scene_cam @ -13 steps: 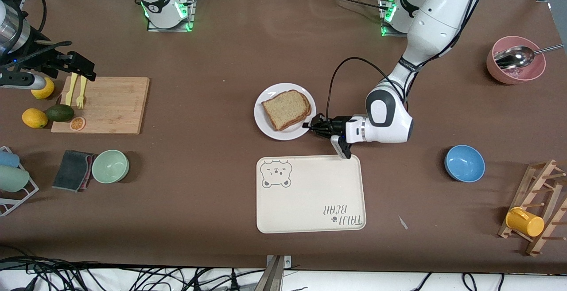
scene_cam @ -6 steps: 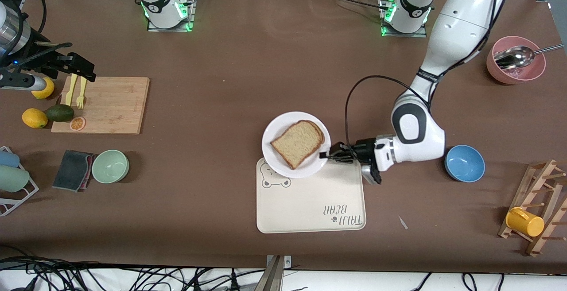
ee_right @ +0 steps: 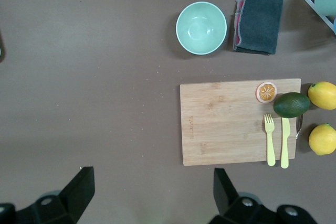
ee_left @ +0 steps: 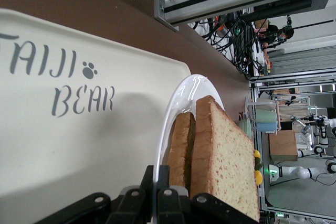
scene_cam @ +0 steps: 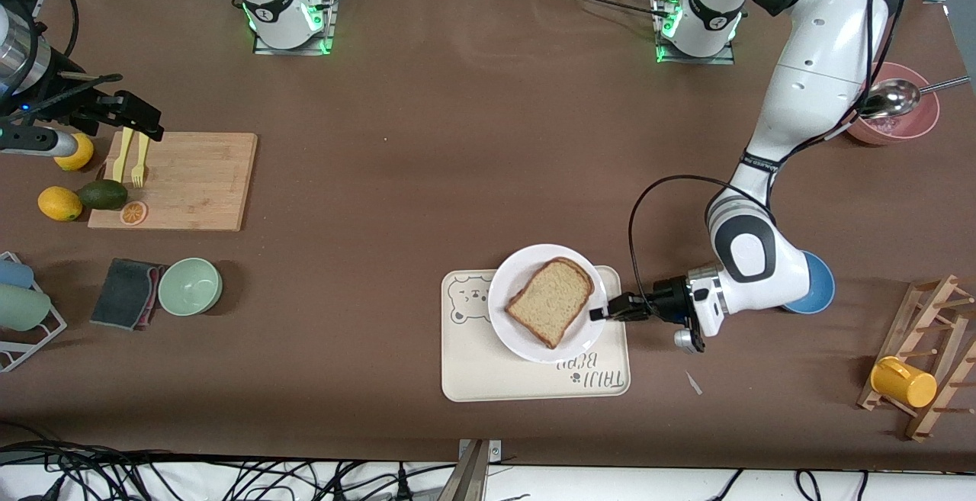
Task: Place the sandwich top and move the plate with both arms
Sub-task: 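Slide the plate with the left gripper onto the bear tray, then open the left gripper to release the plate on the tray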
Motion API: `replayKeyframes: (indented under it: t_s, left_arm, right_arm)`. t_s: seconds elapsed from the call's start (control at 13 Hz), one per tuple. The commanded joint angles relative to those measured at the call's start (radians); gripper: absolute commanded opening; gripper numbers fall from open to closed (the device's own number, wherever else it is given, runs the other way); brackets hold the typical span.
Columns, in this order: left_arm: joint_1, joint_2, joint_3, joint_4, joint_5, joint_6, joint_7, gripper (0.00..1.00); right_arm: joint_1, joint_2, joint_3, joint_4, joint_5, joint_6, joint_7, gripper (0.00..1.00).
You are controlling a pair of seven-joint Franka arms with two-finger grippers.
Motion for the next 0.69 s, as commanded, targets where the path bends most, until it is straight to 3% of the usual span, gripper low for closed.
replayKeyframes:
  t_s: [0.0,0.62]
  left_arm:
    - [0.002,0.092,0.009,0.13,-0.031,0.0,-0.027,0.0]
    - [0.009,0.128,0.011,0.13,-0.03,0.032,-0.007,0.0]
  right_arm:
    - [0.004,-0.001,-0.003,0.017,-0.012,-0.036,0.021,1.0]
    - [0.004,0.005,-0.002,0.02,-0.018,-0.025,0.021,1.0]
